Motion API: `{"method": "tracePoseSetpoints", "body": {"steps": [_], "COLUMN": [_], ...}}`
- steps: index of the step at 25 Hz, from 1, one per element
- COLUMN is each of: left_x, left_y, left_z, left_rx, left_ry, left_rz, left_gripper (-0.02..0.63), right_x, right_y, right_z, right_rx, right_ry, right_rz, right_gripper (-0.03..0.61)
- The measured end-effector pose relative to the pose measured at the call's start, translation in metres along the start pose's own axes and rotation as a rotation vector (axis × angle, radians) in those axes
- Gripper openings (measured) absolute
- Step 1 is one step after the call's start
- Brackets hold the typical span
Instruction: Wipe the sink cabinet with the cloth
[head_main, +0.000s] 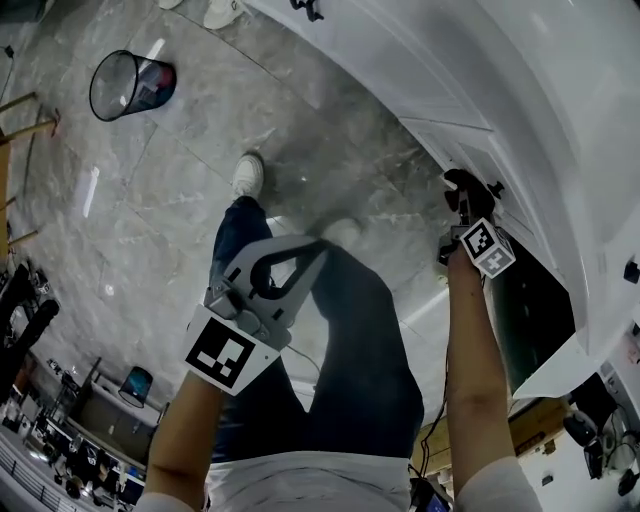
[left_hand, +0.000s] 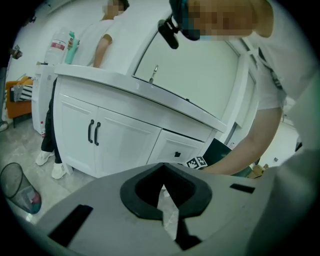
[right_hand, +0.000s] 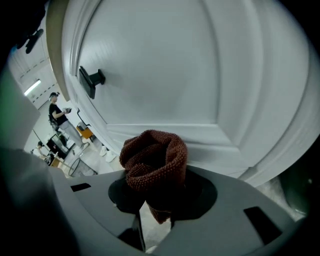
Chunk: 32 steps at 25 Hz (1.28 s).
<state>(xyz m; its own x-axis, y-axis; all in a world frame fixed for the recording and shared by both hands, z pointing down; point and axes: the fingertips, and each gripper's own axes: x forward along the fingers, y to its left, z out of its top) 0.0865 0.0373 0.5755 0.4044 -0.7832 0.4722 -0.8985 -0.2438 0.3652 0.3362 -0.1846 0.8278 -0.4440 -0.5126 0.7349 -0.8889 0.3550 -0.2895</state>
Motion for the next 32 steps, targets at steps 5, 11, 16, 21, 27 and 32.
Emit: {"method": "tracePoseSetpoints", "body": {"steps": [5, 11, 16, 21, 27, 32], "left_x": [0.009, 0.011, 0.013, 0.015, 0.001, -0.01], "left_y": [-0.023, -0.049, -0.06, -0.064, -0.067, -0.066], "left_z": [0.007, 0.013, 0.013, 0.017, 0.028, 0.038], "left_rx": [0.037, 0.089, 0.111, 0.137, 0.164, 0.177], "left_ry": [0.012, 0.029, 0.054, 0.061, 0.052, 0.044], "left_rz": [-0.066, -0.146, -0.19, -0.218, -0.278, -0.326], "left_gripper": [0.009, 0.009, 0.009, 0.009, 0.009, 0.009], "right_x": [-0.032, -0.07, -0.084, -0.095, -0.133, -0.168], "right_y": [-0.038, -0.078, -0.079, -0.075, -0.062, -0.047], "right_z": [-0.003, -0.002, 0.006, 0.016, 0.043, 0.072], "right_rx": [0.03, 0.088, 0.06, 0.086, 0.069, 0.073], "right_ry": [-0.009, -0.039, -0.042, -0.071, -0.112, -0.138], "right_rz": [-0.076, -0.142, -0.129, -0.148, -0.168, -0.197], "right_gripper": [0.124, 0.123, 0.123, 0.121, 0.121, 0.12]}}
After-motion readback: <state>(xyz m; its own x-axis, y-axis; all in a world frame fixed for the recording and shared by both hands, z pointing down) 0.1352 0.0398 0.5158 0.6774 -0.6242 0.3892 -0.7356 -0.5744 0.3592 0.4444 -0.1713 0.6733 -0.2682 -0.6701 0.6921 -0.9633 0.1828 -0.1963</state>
